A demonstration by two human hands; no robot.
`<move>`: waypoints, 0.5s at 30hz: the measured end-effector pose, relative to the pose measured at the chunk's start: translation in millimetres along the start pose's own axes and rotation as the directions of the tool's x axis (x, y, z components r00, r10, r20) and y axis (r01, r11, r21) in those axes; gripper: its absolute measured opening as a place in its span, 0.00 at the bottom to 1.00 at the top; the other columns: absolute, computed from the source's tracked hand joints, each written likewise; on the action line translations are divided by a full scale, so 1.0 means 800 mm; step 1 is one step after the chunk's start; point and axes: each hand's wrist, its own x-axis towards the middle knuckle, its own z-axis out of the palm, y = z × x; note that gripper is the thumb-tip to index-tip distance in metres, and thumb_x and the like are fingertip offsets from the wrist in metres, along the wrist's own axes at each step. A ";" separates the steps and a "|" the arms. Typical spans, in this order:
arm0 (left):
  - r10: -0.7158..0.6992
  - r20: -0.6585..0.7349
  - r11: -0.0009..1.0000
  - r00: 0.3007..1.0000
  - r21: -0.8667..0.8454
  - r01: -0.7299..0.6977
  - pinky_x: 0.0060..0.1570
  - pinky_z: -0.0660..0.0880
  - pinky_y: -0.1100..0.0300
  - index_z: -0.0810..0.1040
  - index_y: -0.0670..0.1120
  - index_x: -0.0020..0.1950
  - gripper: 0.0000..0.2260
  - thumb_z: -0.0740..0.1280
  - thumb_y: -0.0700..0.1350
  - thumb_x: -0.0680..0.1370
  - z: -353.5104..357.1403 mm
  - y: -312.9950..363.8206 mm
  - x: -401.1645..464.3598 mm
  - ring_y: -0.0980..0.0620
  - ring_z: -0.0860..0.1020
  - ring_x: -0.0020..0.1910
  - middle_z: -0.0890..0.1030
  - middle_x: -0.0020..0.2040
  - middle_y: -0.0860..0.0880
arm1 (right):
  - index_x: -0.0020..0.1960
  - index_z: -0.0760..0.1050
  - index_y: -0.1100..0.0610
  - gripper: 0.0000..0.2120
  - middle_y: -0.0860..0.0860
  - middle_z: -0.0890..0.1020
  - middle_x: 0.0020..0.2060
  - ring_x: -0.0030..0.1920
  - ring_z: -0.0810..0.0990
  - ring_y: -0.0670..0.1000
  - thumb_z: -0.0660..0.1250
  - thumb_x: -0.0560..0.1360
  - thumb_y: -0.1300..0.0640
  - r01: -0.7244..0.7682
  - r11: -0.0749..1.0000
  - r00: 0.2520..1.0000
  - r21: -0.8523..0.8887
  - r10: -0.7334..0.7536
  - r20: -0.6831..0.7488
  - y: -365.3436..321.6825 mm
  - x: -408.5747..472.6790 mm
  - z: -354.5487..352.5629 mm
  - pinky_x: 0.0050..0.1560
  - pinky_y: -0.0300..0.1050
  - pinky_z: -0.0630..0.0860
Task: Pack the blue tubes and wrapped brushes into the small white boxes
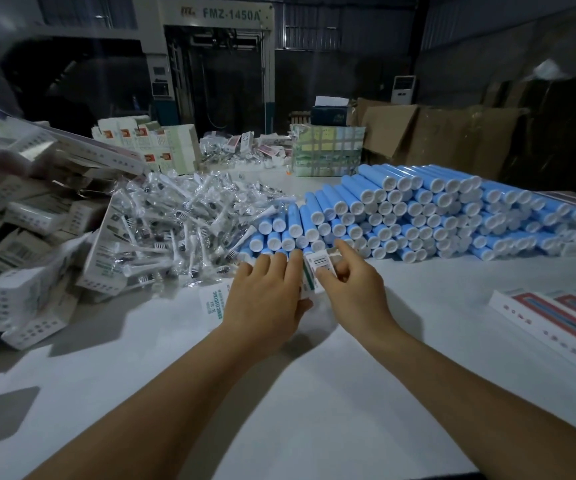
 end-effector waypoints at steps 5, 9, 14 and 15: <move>-0.021 0.004 1.000 1.000 -0.011 0.021 0.56 0.64 0.53 0.52 0.44 0.76 0.34 0.57 0.62 0.78 -0.003 0.001 0.001 0.46 0.68 0.60 0.70 0.64 0.48 | 0.48 0.77 0.50 0.05 0.47 0.82 0.43 0.44 0.80 0.46 0.67 0.76 0.60 -0.034 0.995 0.997 0.098 0.041 -0.070 0.001 -0.003 0.002 0.42 0.32 0.75; -0.025 0.006 1.000 1.000 -0.007 0.025 0.55 0.65 0.53 0.54 0.43 0.76 0.33 0.58 0.61 0.78 -0.005 0.002 -0.001 0.46 0.69 0.59 0.71 0.63 0.47 | 0.41 0.77 0.47 0.12 0.49 0.82 0.41 0.39 0.80 0.43 0.65 0.77 0.63 -0.089 0.972 0.995 0.220 0.095 -0.019 -0.003 -0.004 0.005 0.34 0.31 0.73; -0.053 -0.018 0.998 0.998 -0.023 0.052 0.54 0.66 0.53 0.56 0.43 0.75 0.34 0.59 0.62 0.77 -0.007 0.001 -0.002 0.46 0.71 0.57 0.72 0.62 0.47 | 0.48 0.79 0.48 0.11 0.49 0.81 0.47 0.42 0.80 0.40 0.65 0.76 0.65 -0.056 0.958 0.997 0.281 0.041 0.059 -0.006 -0.003 0.002 0.37 0.28 0.73; -0.058 -0.014 0.998 0.998 -0.031 0.058 0.55 0.66 0.54 0.56 0.43 0.75 0.34 0.58 0.62 0.77 -0.007 0.001 0.000 0.47 0.70 0.58 0.71 0.62 0.48 | 0.51 0.79 0.51 0.10 0.48 0.79 0.48 0.45 0.79 0.41 0.66 0.76 0.64 -0.034 0.972 0.998 0.231 0.019 0.067 -0.007 -0.003 0.001 0.40 0.28 0.74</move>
